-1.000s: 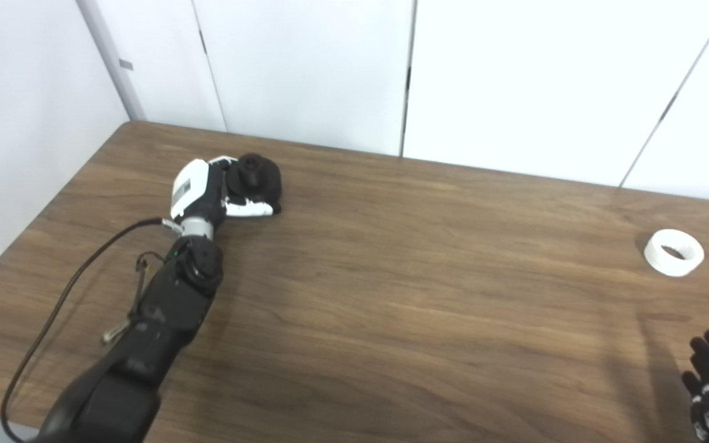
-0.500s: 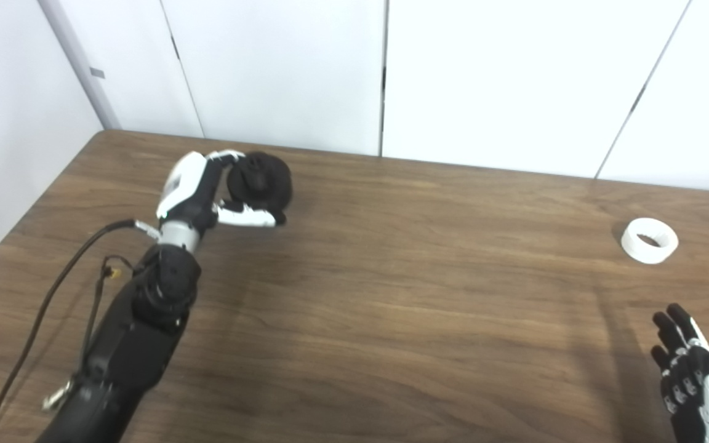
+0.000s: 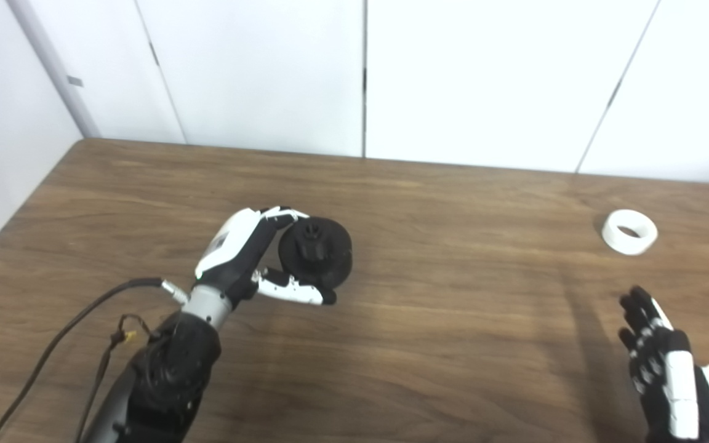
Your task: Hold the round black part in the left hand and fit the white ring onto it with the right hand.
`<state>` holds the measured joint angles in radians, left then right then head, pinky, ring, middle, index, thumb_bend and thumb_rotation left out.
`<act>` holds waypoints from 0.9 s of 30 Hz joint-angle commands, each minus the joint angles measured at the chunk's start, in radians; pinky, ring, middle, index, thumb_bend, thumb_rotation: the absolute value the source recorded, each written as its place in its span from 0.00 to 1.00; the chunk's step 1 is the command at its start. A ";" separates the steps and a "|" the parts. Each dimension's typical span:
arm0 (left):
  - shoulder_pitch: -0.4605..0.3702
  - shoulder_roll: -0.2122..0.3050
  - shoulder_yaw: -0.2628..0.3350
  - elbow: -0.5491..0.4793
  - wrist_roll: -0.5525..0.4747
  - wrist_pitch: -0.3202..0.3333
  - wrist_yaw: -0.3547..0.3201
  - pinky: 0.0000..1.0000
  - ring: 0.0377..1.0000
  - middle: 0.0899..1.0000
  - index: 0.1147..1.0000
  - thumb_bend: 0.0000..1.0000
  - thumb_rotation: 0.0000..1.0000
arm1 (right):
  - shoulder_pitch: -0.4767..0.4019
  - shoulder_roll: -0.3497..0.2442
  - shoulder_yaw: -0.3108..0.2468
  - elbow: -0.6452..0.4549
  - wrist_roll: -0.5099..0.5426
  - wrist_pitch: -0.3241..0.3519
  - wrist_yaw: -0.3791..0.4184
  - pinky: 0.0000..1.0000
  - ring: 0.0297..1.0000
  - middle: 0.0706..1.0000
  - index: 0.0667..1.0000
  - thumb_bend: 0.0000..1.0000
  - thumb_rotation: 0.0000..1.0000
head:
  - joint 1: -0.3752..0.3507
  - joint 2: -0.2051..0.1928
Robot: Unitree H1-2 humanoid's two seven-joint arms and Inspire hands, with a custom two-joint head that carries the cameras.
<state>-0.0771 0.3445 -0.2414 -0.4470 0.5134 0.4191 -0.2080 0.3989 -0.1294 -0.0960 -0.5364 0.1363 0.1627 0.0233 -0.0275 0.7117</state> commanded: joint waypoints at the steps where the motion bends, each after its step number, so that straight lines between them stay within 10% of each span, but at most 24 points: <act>1: -0.005 -0.007 -0.015 -0.056 0.035 -0.009 -0.010 1.00 0.94 0.81 0.42 0.52 0.06 | -0.002 0.038 0.011 -0.043 -0.006 -0.011 -0.011 1.00 1.00 0.95 0.94 0.61 1.00 | -0.007 0.002; 27: 0.249 -0.136 -0.161 0.012 0.192 -0.228 0.028 1.00 0.93 0.81 0.42 0.52 0.06 | 0.002 0.045 0.065 -0.097 -0.064 0.067 -0.056 1.00 1.00 0.94 0.93 0.69 0.99 | -0.094 0.035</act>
<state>0.1743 0.2106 -0.4050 -0.4292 0.7057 0.2281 -0.2023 0.3960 -0.1300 -0.0386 -0.5912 0.0740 0.2396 -0.0264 -0.1212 0.7470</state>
